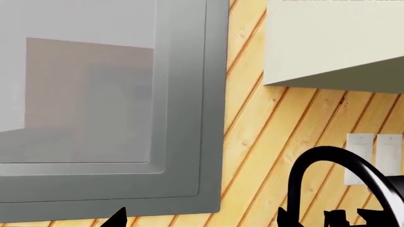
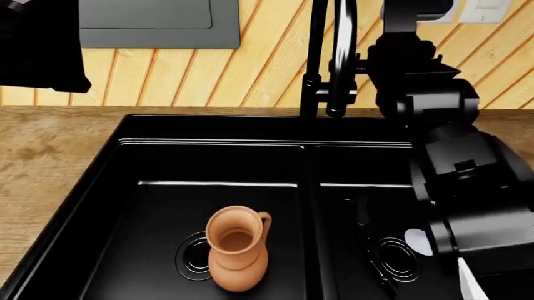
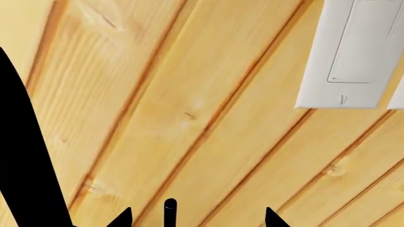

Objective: Pick the jug and wine glass and place them in the sink. Then turn on the water.

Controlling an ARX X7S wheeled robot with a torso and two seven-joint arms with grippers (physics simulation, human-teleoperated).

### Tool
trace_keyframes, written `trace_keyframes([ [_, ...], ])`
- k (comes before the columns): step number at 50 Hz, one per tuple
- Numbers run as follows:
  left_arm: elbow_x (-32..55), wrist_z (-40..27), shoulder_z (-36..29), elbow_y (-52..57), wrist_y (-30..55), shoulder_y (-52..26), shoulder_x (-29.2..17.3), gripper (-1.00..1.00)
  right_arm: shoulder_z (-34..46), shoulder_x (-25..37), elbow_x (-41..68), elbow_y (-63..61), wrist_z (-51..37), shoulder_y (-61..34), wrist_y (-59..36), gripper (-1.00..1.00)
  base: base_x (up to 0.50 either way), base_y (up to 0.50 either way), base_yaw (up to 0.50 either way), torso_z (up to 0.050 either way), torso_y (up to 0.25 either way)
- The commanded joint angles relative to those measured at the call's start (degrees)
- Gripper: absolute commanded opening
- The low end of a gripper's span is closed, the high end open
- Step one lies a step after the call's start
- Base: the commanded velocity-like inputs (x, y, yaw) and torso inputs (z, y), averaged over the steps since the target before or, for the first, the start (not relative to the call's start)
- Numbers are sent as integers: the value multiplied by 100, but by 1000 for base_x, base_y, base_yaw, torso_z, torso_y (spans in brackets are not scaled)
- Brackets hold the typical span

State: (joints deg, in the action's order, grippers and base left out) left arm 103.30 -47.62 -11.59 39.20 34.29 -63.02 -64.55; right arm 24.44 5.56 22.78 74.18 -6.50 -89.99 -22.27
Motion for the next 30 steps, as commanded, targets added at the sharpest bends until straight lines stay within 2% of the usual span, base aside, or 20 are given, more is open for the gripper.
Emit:
trace_keyframes([
  [1, -48, 55, 56, -41, -47, 88, -8, 100, -1145, -147, -1210, 79, 166, 37, -103, 100, 0, 0, 0, 0, 0],
  [13, -71, 93, 112, -68, -76, 134, -26, 100, -1759, -211, -1849, 80, 258, 41, -142, 100, 0, 0, 0, 0, 0],
  [30, -28, 97, 192, -33, -94, 174, -91, 100, -2011, -273, -2160, 79, 320, -91, -169, 100, 0, 0, 0, 0, 0],
])
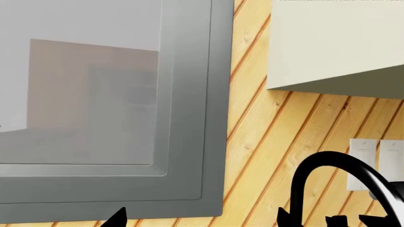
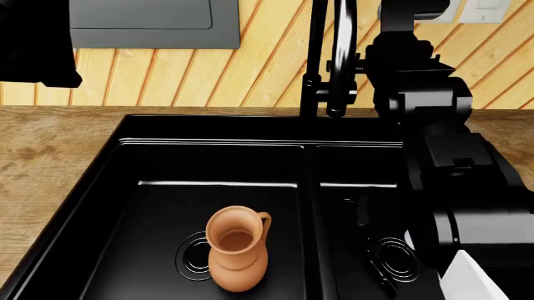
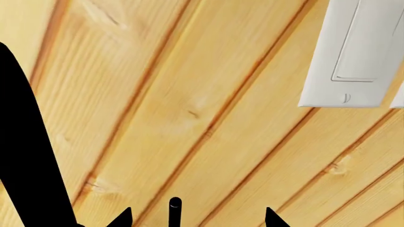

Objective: Pick the jug and wine glass and place them in the sink. Then turn on the water.

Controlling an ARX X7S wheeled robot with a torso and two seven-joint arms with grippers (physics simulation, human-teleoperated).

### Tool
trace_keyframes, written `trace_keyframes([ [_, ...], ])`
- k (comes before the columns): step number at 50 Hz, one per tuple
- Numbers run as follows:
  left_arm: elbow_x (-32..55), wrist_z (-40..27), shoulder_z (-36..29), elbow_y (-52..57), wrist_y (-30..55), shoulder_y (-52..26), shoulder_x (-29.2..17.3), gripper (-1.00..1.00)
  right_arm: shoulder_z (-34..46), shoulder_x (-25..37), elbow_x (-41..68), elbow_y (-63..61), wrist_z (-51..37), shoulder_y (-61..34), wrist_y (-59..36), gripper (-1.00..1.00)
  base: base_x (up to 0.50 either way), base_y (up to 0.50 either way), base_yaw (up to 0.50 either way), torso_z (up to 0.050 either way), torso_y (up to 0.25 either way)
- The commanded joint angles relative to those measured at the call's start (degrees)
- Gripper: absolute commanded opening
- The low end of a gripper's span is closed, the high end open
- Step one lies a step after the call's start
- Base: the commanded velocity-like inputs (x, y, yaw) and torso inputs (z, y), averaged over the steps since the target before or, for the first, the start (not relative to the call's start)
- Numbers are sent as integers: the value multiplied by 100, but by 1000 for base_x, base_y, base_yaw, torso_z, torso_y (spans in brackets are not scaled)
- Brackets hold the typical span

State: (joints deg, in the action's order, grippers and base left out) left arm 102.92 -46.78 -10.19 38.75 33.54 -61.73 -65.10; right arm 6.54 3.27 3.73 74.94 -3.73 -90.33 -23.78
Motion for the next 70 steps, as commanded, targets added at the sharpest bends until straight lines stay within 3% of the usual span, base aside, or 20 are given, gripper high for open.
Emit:
trace_keyframes([
  [1, 9, 15, 56, 11, -20, 50, -38, 100, -230, -47, -260, 3, 48, -59, -20, 100, 0, 0, 0, 0, 0],
  [13, -71, 40, 100, 41, -13, 81, -70, 100, -278, -56, -314, 3, 55, -43, -17, 100, 0, 0, 0, 0, 0],
  [22, -73, 63, 131, 49, -13, 116, -95, 100, -297, -63, -328, 3, 57, -33, -16, 100, 0, 0, 0, 0, -220],
  [61, 12, -3, 91, 29, 84, -80, -29, 100, -322, -31, -339, 3, 56, -234, -49, 100, 0, 0, 0, 0, 0],
  [70, 35, 16, 120, 47, 75, -22, -48, 100, -331, -25, -340, 3, 47, -226, -54, 100, 0, 0, 0, 0, -168],
])
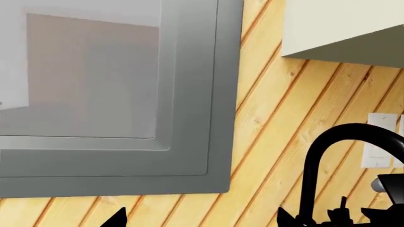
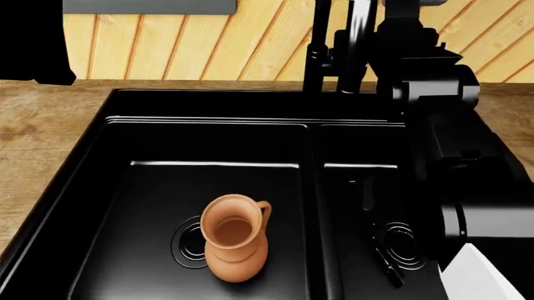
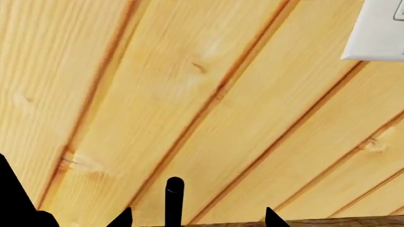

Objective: Pick the jug and wine glass and place them in the sink. Then turn on the water.

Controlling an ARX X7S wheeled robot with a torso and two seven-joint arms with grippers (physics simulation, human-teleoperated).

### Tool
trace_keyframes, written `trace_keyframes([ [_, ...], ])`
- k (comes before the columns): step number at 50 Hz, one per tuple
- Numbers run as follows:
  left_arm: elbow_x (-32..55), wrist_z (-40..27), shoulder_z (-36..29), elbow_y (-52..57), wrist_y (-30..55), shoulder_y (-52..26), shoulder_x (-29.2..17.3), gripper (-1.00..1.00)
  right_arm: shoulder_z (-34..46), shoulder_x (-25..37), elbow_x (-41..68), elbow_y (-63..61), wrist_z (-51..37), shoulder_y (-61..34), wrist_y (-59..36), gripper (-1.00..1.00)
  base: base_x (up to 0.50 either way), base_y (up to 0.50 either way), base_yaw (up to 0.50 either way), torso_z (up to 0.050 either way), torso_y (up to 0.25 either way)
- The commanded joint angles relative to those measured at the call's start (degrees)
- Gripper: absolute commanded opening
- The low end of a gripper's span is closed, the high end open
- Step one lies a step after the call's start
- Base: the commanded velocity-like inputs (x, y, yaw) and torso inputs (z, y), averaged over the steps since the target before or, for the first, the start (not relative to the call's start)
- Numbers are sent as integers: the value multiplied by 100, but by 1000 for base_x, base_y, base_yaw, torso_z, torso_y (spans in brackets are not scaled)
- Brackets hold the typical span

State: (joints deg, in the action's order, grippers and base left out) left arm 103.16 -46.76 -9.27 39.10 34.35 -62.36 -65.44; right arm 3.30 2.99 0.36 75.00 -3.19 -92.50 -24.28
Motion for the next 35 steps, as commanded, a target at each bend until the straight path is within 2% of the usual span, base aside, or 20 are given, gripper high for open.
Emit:
trace_keyframes([
  [1, 16, 12, 31, 10, -11, 49, -14, 100, -7, 3, -3, -3, -8, -9, -3, 100, 0, 0, 0, 0, 0],
  [35, 70, -21, 19, -21, 34, -17, 32, 100, 49, 8, -8, -3, 20, -132, -39, 100, 0, 0, 0, 0, 0],
])
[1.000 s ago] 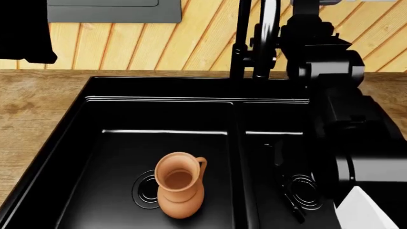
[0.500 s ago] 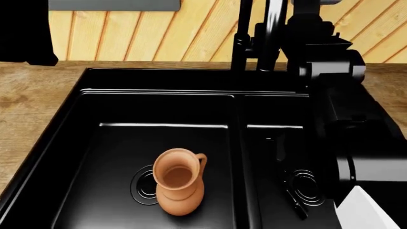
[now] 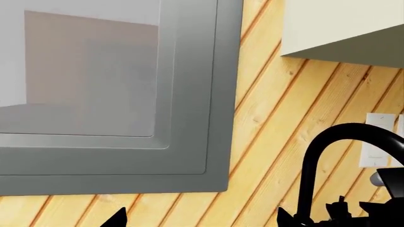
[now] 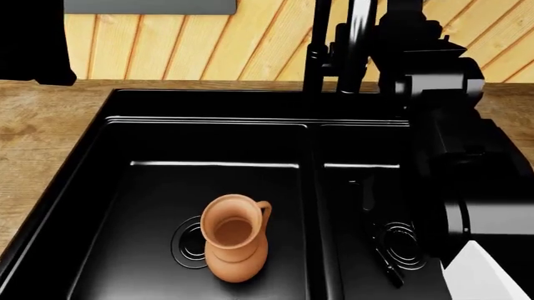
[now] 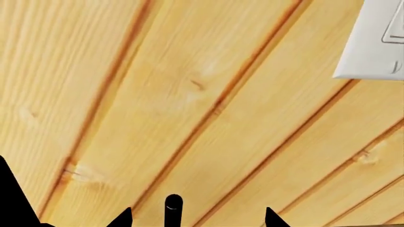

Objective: Pick the jug and wine glass and place them in the sink. Then turn on the water.

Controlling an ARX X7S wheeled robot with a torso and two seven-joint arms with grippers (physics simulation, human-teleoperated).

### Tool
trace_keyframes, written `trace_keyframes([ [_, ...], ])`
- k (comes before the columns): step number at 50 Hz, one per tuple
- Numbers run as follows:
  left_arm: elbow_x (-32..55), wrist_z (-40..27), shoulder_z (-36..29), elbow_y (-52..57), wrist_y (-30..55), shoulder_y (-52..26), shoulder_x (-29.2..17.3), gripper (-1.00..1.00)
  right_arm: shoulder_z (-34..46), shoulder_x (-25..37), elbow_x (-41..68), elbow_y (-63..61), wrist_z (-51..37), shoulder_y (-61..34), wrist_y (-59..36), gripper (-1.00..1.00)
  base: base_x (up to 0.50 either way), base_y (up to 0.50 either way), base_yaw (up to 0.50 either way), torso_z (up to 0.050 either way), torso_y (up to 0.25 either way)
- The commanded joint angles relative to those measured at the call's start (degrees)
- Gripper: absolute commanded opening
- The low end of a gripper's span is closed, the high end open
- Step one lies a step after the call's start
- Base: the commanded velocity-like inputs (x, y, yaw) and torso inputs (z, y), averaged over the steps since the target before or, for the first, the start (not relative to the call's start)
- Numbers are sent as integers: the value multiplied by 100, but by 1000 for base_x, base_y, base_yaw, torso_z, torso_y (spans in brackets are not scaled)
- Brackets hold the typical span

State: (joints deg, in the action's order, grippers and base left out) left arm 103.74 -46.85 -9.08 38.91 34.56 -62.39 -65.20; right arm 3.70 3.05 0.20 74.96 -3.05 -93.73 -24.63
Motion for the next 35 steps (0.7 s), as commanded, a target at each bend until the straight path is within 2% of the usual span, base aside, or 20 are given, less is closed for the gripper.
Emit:
trace_keyframes([
  [1, 10, -9, 8, -2, 9, -3, 2, 100, 8, 2, 10, 1, 4, -6, -5, 100, 0, 0, 0, 0, 0],
  [5, -32, 6, 28, 22, 13, 23, -18, 100, 10, -1, 10, 1, 8, -5, -5, 100, 0, 0, 0, 0, 0],
  [10, -90, 29, 32, 41, 30, 32, -22, 100, 9, -5, 13, 1, 8, 7, 1, 100, 0, 0, 0, 0, -212],
  [35, -33, 17, 97, 39, -21, 143, -20, 100, -61, 178, 19, 1, -43, 21, -30, 100, 0, 0, 0, 0, 0],
])
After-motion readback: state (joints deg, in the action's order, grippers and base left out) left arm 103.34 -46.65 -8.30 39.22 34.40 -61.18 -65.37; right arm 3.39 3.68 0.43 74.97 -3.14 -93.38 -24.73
